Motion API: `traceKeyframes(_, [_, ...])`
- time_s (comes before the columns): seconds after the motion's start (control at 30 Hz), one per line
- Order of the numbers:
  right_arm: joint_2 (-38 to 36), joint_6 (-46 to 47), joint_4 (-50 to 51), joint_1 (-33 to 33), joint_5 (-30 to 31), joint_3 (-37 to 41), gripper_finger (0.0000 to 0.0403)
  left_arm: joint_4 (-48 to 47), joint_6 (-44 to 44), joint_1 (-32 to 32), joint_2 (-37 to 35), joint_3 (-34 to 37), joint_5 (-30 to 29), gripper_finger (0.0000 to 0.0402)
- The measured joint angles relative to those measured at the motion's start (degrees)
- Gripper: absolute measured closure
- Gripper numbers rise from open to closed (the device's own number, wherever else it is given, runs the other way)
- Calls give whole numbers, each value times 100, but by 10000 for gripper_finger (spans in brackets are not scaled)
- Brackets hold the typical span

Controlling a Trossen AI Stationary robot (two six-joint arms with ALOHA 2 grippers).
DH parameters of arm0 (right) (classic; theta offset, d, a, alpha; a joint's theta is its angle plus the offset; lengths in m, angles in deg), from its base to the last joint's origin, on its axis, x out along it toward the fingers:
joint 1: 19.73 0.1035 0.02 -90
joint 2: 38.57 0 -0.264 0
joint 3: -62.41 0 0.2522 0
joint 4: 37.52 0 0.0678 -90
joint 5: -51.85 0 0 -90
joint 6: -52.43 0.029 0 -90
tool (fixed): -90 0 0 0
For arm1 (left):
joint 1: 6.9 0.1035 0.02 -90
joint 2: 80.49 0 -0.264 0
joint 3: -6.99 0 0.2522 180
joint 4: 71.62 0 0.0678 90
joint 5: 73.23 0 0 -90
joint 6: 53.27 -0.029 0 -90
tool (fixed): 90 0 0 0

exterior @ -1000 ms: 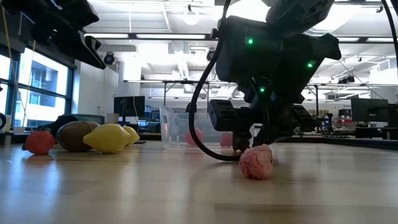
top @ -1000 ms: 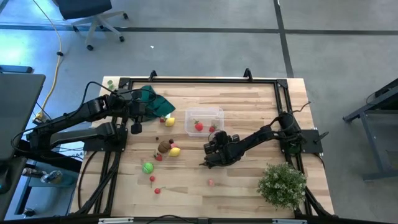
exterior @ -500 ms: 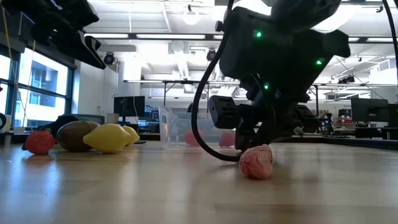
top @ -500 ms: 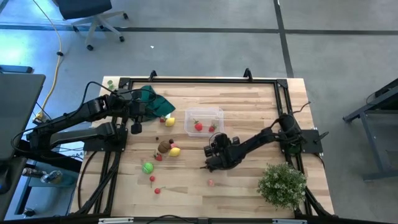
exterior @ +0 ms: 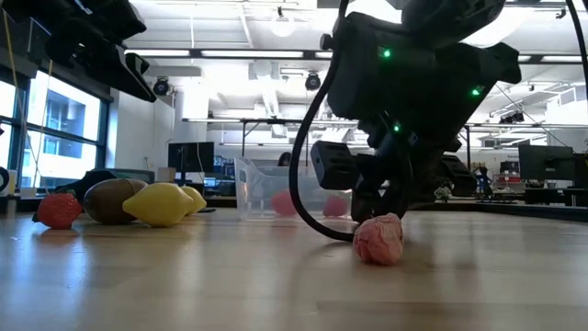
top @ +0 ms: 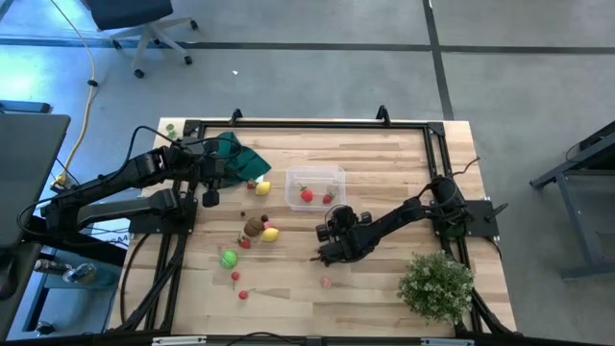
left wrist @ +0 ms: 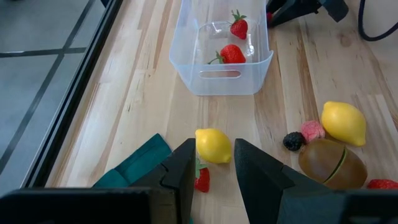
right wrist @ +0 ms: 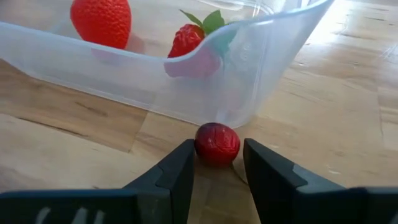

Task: Pick and placing Produce into tupperware
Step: Put the top red cherry into the transparent bin

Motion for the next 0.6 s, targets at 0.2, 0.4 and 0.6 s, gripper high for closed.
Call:
traceKeyframes(0.2, [0,-1,0,-109,-71,0,274,-1,0,0,-1,0,-1,302])
traceKeyframes(0.4, [0,-6,4,-154,-83,0,277,0,0,0,-1,0,0,302])
traceKeyframes(0.6, [0,-4,8,-154,-120,0,306,1,0,0,0,0,-2,302])
